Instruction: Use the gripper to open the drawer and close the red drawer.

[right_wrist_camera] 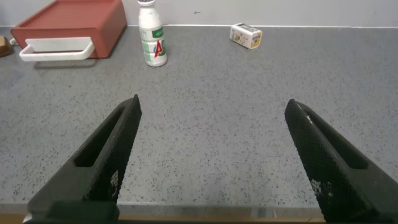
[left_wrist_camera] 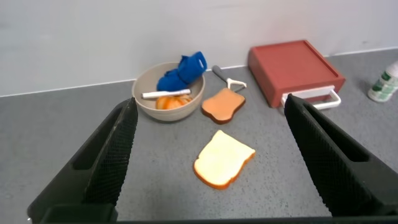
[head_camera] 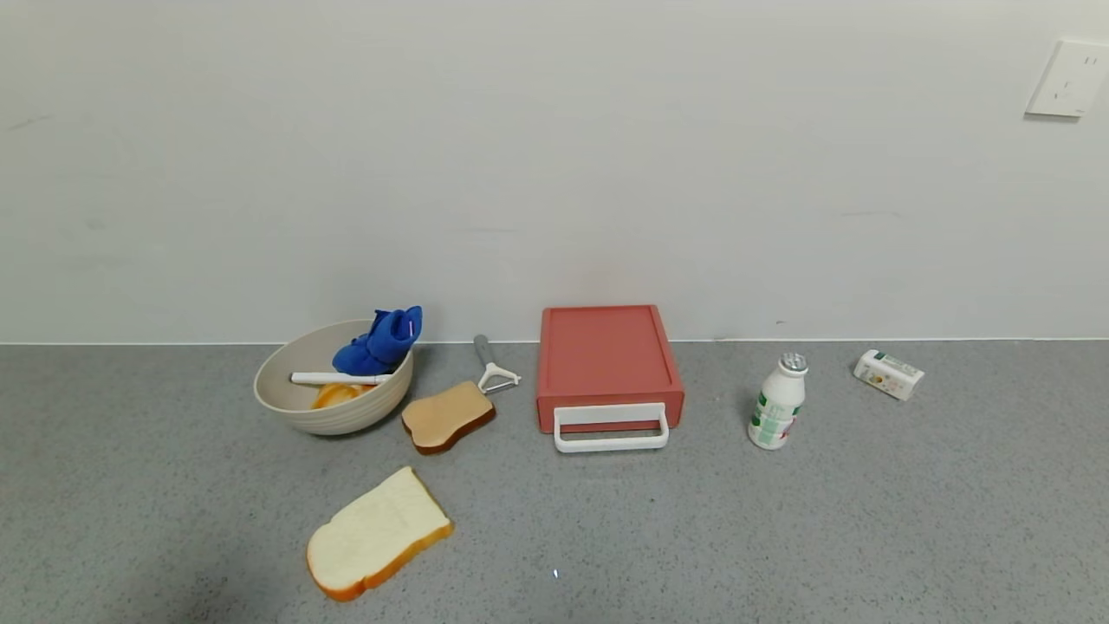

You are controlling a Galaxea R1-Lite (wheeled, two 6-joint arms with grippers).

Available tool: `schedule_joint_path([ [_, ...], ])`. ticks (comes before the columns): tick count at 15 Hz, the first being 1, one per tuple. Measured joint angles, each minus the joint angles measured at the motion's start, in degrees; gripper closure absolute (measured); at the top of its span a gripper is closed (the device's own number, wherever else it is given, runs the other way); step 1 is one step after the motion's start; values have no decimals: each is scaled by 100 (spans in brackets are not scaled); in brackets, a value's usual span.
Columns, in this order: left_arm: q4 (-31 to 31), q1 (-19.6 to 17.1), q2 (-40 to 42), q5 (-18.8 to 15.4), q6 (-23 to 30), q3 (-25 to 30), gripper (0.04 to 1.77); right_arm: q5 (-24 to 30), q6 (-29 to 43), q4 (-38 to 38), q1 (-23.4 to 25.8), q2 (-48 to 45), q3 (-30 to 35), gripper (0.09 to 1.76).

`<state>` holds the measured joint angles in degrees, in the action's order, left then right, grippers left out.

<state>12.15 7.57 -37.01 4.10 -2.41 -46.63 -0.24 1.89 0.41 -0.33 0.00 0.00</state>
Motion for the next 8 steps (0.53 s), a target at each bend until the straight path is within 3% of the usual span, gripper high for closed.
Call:
schedule_joint_path([
  [3, 13, -52, 468, 634, -20, 40, 10, 0, 1, -1, 0, 0, 0, 15],
  [5, 129, -105, 841, 885, -17, 151, 10, -2, 0, -1, 0, 0, 0, 15],
  [8, 820, -215, 1548, 1346, 22, 273, 10, 0, 0, 0, 0, 0, 0, 15],
])
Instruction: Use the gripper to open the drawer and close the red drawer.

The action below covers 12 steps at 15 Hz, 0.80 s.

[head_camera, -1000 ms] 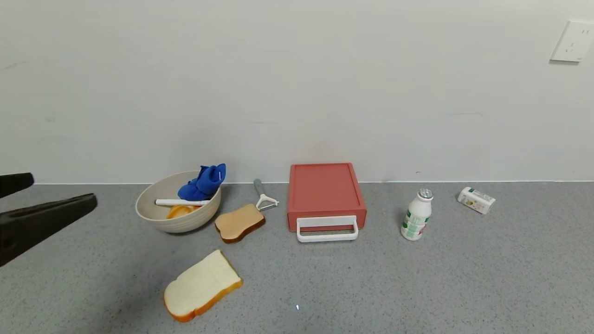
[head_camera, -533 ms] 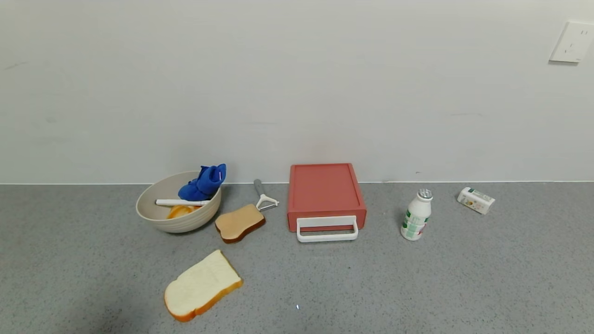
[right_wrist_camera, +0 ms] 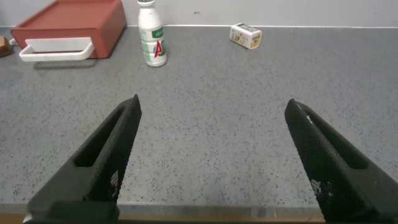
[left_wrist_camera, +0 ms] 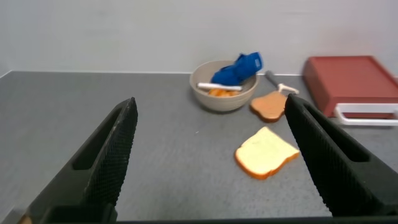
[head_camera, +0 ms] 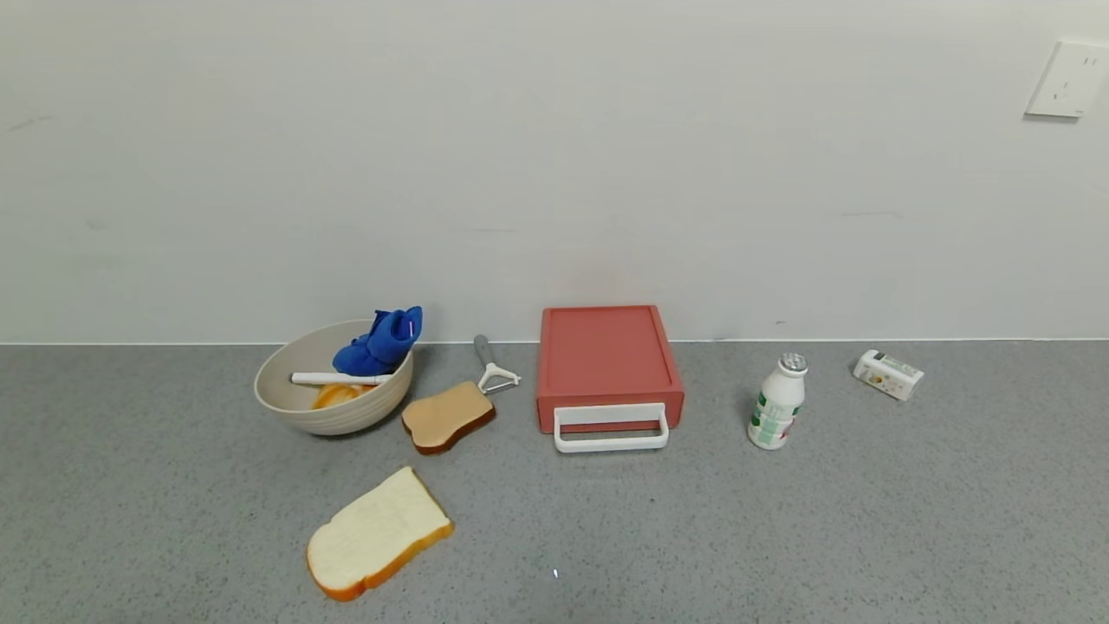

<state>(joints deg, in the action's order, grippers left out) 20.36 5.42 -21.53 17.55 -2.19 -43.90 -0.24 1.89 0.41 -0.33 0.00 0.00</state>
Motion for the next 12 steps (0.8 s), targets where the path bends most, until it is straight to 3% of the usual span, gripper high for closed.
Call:
schedule_joint_path([
  [1, 133, -107, 207, 218, 82, 18, 10, -2, 0, 0, 0, 0, 0, 15],
  [2, 174, -221, 378, 212, 126, 46, 10, 0, 1, 0, 0, 0, 0, 15],
  [5, 205, -472, 880, -61, 123, 236, 10, -5, 0, -1, 0, 0, 0, 15],
  [9, 106, -540, 1626, -979, 151, 925, 10, 0, 0, 0, 0, 0, 0, 15],
  [12, -683, -547, 1982, -1134, 121, 1929, 9, 0, 1, 0, 0, 0, 0, 15],
])
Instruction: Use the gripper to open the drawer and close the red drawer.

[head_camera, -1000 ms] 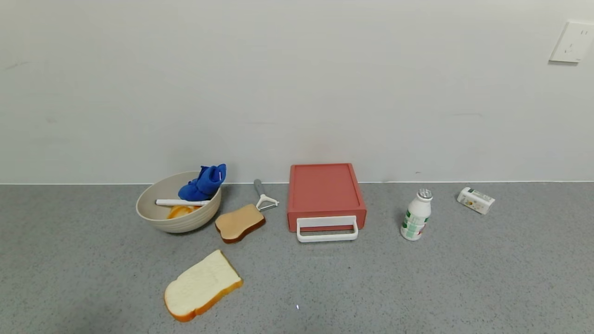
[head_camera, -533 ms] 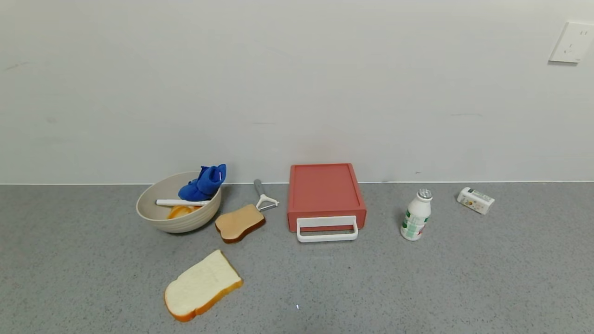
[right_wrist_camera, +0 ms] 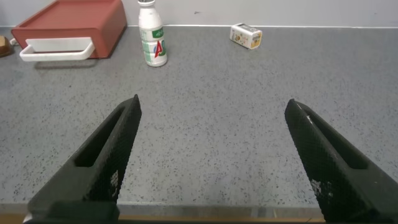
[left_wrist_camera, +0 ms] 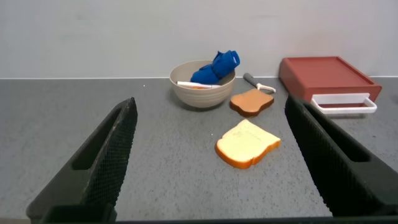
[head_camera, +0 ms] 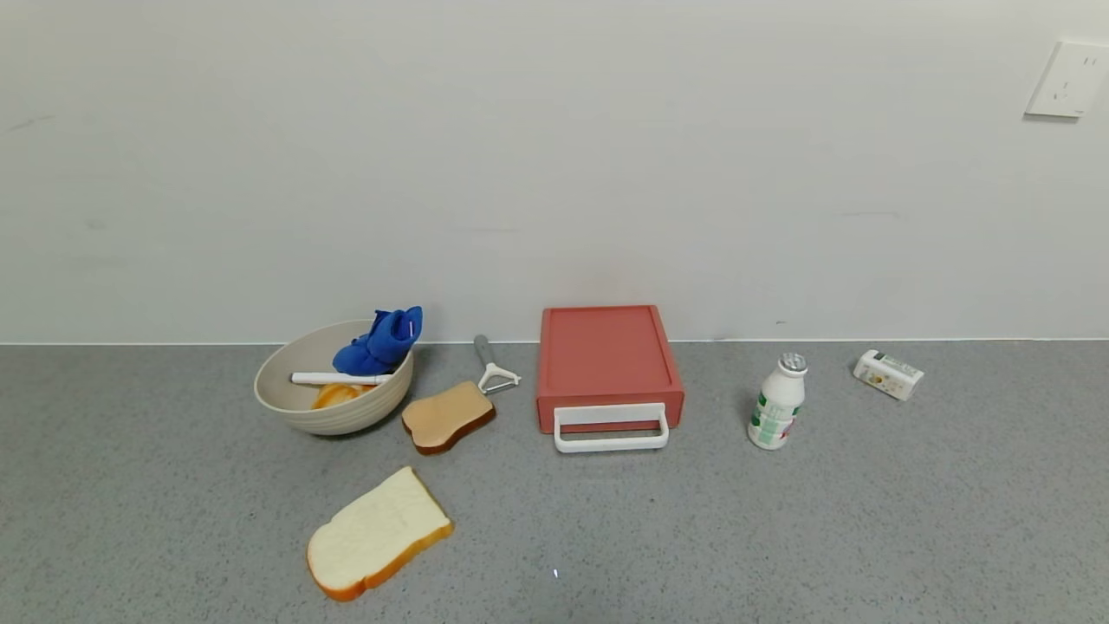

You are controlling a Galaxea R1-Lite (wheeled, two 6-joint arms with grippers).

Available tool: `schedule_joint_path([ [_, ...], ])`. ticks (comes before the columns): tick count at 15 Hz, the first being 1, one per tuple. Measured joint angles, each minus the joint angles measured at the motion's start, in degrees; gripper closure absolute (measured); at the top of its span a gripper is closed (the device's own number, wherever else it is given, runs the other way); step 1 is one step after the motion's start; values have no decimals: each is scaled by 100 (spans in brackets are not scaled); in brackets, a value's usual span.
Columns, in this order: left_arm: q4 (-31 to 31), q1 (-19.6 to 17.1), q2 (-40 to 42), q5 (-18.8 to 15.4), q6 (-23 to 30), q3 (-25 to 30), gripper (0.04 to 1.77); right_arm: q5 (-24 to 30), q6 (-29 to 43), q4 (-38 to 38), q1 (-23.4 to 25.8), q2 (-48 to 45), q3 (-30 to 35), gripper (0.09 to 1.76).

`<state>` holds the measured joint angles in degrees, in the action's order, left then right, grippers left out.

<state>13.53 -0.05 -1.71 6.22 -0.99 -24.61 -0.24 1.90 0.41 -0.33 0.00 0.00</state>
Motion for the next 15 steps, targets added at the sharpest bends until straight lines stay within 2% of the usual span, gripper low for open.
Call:
schedule_joint_path([
  [3, -1353, 0, 133, -63, -44, 1340, 9, -2, 0, 0, 0, 0, 0, 15],
  [5, -1891, -5, 157, -95, -143, 2032, 9, -2, -1, 0, 0, 0, 0, 15],
  [7, -1964, -5, 168, -280, -155, 2321, 9, 0, 0, 0, 0, 0, 0, 15],
  [9, -1673, -2, 173, -608, -146, 2423, 9, -2, -1, 0, 0, 0, 0, 15],
  [12, -1315, 0, 173, -674, -179, 2445, 9, -2, 0, -1, 0, 0, 0, 15],
  [15, -1343, -2, 173, -668, -165, 2456, 9, 2, 0, 0, 0, 0, 0, 15],
])
